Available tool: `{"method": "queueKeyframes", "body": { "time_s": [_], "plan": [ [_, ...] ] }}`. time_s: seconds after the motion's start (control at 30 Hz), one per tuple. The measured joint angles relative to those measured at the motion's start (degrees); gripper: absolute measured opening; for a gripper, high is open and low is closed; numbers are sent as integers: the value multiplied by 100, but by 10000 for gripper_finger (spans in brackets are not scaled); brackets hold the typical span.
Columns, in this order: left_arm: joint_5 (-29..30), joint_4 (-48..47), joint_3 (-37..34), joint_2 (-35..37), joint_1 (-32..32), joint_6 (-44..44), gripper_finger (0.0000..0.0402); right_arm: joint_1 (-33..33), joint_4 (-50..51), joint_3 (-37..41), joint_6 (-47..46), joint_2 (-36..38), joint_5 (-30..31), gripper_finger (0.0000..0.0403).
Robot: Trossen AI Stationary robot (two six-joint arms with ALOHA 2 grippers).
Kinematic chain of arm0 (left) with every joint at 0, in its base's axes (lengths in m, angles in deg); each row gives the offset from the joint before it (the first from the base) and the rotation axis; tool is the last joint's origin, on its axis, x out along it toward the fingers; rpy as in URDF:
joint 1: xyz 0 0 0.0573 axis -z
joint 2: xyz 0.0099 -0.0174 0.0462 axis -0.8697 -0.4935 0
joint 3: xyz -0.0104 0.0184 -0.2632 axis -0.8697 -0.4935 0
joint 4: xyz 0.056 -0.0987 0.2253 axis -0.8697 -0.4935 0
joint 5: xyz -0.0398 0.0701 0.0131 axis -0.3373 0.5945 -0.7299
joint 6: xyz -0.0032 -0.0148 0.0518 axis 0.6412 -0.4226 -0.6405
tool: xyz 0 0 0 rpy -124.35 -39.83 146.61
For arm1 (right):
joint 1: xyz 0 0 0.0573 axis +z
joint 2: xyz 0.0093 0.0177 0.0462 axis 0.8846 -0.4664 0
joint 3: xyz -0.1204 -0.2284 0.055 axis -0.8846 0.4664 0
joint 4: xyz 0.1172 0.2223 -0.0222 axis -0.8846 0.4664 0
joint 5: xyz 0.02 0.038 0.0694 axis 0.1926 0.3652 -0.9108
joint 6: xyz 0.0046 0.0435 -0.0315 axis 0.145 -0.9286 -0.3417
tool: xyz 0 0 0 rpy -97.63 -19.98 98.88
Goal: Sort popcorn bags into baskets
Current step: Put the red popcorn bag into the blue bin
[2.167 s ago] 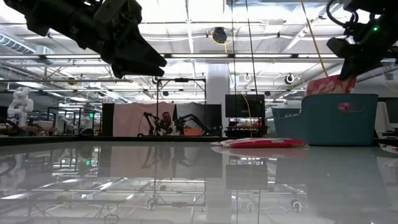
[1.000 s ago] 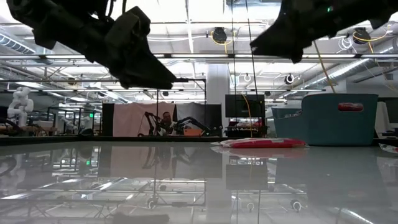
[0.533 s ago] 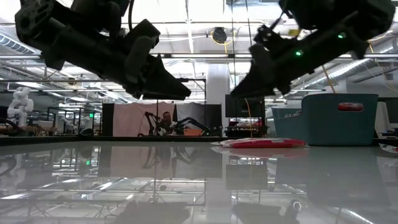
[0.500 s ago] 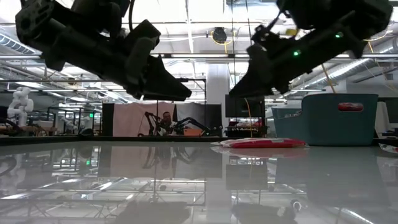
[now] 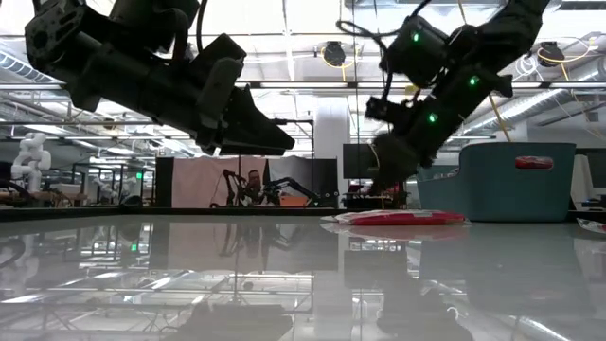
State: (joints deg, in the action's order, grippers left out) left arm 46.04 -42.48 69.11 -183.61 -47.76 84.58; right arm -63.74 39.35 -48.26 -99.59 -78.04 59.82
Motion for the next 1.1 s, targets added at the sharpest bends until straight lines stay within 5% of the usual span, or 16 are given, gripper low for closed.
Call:
{"method": "queueKeyframes", "body": {
  "time_s": [0.6,0.9,1.1],
  "plan": [
    [7,-11,0,0,53,263,195,293,-713,-13,-319,-748,-1272,0],
    [6,-99,0,-5,312,-942,196,936,-1477,-64,-1189,-772,-1349,0],
    [24,-158,43,-260,662,-1823,215,1427,-1579,-265,-708,-769,-1254,0]
  ]
}}
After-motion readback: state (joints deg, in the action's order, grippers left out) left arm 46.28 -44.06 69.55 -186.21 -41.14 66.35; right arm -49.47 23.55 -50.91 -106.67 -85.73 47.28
